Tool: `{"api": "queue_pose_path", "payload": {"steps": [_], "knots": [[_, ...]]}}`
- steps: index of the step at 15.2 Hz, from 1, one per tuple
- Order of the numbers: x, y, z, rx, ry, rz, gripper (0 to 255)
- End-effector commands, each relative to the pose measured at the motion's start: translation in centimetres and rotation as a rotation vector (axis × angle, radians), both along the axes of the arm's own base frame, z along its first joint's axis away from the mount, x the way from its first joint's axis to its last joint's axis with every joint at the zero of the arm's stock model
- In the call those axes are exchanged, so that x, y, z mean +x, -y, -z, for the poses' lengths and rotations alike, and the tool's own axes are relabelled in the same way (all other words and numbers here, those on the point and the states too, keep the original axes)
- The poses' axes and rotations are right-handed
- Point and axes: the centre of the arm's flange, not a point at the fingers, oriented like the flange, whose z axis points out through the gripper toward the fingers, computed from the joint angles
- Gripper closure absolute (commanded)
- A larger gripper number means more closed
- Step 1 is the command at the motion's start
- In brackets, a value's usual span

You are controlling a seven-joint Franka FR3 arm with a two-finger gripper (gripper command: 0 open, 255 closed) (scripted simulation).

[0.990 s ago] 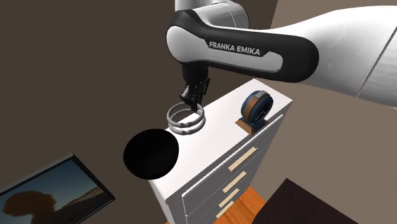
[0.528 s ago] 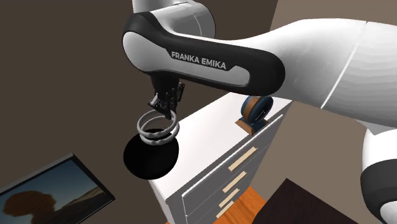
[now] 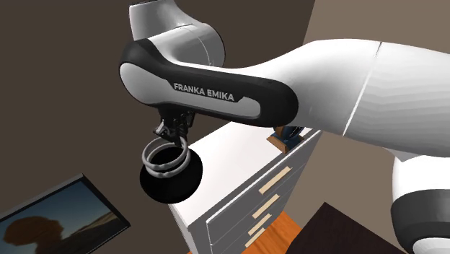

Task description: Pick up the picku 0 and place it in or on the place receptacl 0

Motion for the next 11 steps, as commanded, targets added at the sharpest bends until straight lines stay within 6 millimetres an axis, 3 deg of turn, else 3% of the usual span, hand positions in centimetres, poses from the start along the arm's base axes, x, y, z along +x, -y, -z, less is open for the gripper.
{"api": "queue_pose_path", "payload": {"steps": [1, 9, 11], "knots": [[0.0, -0.1, 1.0, 0.000, 0.001, 0.000, 255], [0.0, -0.1, 5.3, 0.000, 0.001, 0.000, 255], [0.0, -0.1, 5.3, 0.000, 0.001, 0.000, 255]]}}
